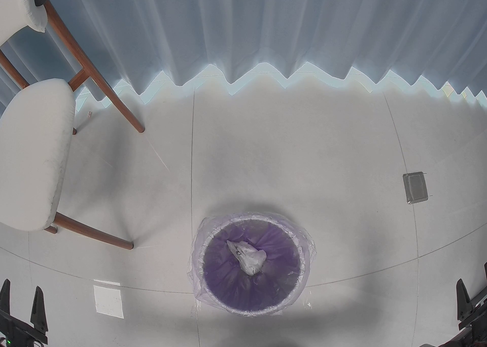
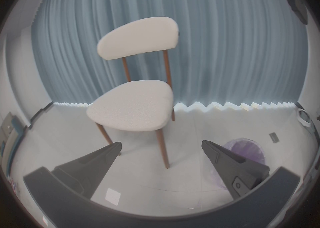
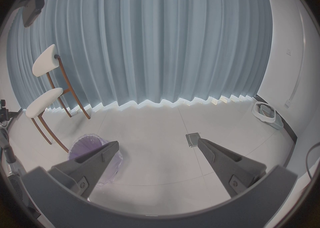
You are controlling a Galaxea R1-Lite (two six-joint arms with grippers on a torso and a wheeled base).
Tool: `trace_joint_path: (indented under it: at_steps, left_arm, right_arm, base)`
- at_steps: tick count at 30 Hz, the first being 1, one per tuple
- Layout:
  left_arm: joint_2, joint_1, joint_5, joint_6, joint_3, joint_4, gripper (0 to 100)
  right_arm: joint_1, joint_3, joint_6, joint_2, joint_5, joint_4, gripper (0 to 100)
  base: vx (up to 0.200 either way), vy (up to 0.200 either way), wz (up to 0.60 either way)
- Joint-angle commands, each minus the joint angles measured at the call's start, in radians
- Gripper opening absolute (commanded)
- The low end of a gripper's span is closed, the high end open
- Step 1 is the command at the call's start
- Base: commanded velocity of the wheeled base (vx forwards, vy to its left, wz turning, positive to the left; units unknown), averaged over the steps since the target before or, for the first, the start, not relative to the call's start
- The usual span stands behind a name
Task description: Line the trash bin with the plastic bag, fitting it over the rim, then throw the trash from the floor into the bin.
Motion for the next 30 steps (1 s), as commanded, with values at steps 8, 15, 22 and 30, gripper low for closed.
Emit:
trace_joint_path:
  at_steps: [8, 15, 22, 30]
  left_arm:
    - [-0.009, -0.003, -0.162, -0.006, 0.015, 0.016, 100]
    - [-0.006, 0.000, -0.199, 0.024, 0.018, 0.042, 100]
    - [-0.007, -0.001, -0.199, 0.023, 0.018, 0.036, 100]
    - [-0.009, -0.001, -0.199, 0.023, 0.018, 0.036, 100]
  right_arm:
    - [0.000, 0.015, 0.001, -0.009, 0.000, 0.001, 100]
    - [0.000, 0.015, 0.012, -0.010, -0.001, -0.004, 100]
    - [0.000, 0.016, 0.018, -0.010, -0.003, -0.004, 100]
    - [0.000, 0.015, -0.002, -0.010, 0.003, -0.001, 100]
  base:
    - [0.000, 0.000, 0.00]
    - [0.000, 0.000, 0.00]
    - [0.000, 0.000, 0.00]
    - [0.000, 0.000, 0.00]
